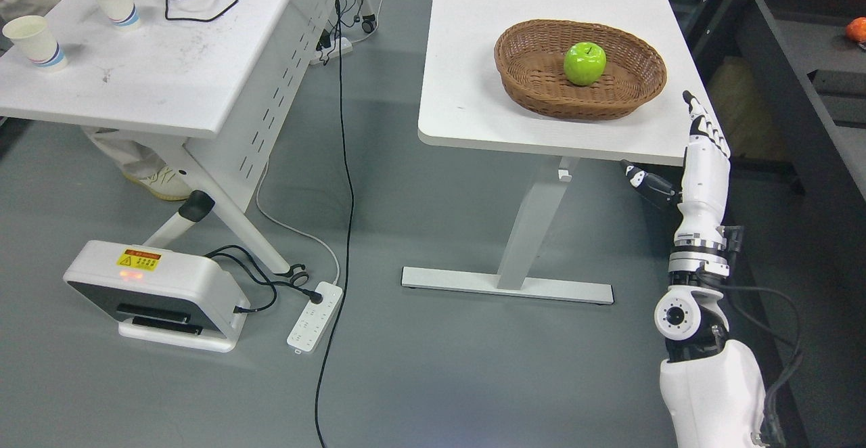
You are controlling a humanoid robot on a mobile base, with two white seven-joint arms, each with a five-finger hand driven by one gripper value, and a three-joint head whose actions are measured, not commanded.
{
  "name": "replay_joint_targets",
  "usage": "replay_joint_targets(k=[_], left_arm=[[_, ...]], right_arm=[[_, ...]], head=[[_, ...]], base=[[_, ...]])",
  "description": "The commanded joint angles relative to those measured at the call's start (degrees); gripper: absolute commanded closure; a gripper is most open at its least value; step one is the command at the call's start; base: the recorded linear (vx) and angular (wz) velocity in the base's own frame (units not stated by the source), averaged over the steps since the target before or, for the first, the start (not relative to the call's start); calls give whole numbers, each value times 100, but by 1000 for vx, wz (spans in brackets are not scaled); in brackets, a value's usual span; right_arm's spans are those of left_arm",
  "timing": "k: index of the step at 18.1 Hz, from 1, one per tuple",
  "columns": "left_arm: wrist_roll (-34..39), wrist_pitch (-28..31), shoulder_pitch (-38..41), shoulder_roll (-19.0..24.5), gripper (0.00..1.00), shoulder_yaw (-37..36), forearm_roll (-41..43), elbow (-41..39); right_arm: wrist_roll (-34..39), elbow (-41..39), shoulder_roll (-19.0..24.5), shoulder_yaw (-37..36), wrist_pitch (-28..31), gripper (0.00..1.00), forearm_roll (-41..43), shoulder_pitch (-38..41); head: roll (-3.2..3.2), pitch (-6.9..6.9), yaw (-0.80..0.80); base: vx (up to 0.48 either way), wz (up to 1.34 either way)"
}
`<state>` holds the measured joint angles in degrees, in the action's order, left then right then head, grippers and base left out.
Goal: Place green apple on left shelf middle layer
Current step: 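Reach the right hand into the basket beside the green apple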
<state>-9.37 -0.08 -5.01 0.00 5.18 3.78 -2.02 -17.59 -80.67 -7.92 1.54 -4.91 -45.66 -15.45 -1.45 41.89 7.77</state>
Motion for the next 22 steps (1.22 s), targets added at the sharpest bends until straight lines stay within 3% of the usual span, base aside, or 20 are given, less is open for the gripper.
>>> replay_joint_targets(k=[1, 12, 22], left_arm=[[5, -1, 0, 100, 0, 0, 0, 0], [5, -1, 0, 100, 0, 0, 0, 0], [5, -1, 0, 100, 0, 0, 0, 0]], right_arm=[[325, 7, -483, 311, -90, 0, -743, -204], [2188, 183, -246, 338, 166, 0, -682, -529], [2594, 394, 168, 601, 166, 0, -348, -415]], head=[[0, 0, 0], [0, 0, 0], [0, 0, 0]], base=[[242, 28], [280, -70], [194, 17]])
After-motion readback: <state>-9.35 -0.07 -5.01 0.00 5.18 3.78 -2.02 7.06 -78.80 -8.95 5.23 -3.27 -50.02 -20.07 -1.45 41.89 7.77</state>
